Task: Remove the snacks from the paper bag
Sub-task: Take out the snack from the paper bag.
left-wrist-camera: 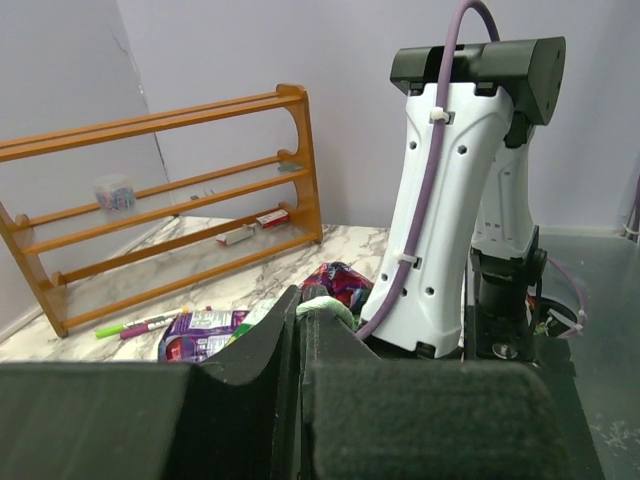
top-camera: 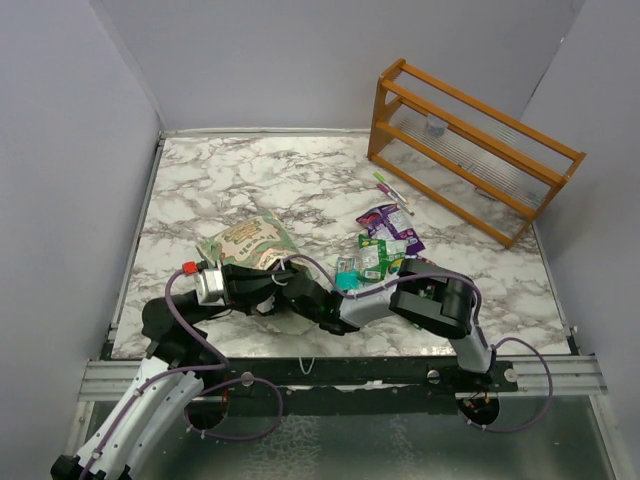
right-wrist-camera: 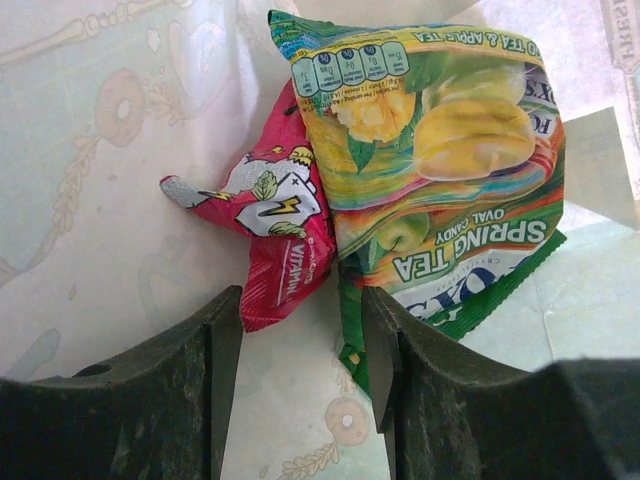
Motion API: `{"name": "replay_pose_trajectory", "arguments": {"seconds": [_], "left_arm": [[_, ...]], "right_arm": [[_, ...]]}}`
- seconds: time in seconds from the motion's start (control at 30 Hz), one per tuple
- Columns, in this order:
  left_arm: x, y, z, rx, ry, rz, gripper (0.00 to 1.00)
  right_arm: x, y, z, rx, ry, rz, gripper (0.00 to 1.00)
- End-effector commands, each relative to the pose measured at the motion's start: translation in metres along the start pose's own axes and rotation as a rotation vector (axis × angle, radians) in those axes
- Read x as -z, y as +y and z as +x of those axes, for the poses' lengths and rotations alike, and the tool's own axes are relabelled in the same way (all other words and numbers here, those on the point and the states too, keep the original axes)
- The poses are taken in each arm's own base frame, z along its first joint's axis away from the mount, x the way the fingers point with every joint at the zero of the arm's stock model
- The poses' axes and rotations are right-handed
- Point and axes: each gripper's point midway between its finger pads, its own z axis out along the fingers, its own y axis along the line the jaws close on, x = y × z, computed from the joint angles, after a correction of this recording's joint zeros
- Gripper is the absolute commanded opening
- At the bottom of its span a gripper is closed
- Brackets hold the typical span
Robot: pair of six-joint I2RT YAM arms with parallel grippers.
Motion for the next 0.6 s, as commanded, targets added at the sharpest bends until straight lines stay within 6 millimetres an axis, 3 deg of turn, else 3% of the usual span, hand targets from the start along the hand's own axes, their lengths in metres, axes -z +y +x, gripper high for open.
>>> {"name": "replay_pose_trajectory", "arguments": {"seconds": [0.0,0.2,0.3,0.43,0.57], "left_arm": [[-0.003,-0.007,-0.016,-0.021,-0.038,0.029,0.00],[-0.003,-0.007,-0.016,-0.019,-0.039,0.032,0.00],[-0.003,-0.007,-0.014,-0.011,-0.033,0.029,0.00],[-0.004,0.000,-0.008,-0.009,-0.006,0.001,0.00],[-0.001,0.023,0.006,-0.003,0.066,-0.117,0.00]], "right_arm": [[-0.018,-0.002,-0.001,-0.070,0.004,0.006,0.48],[-0.039,0.005,0.004,-0.140,0.016,0.014,0.45],[-0.049,-0.004,-0.003,-0.203,-0.006,0.051,0.37],[-0.050,-0.042,-0.016,-0.237,-0.047,0.117,0.19],[-0.025,-0.070,-0.036,-0.236,-0.066,0.141,0.03]]}}
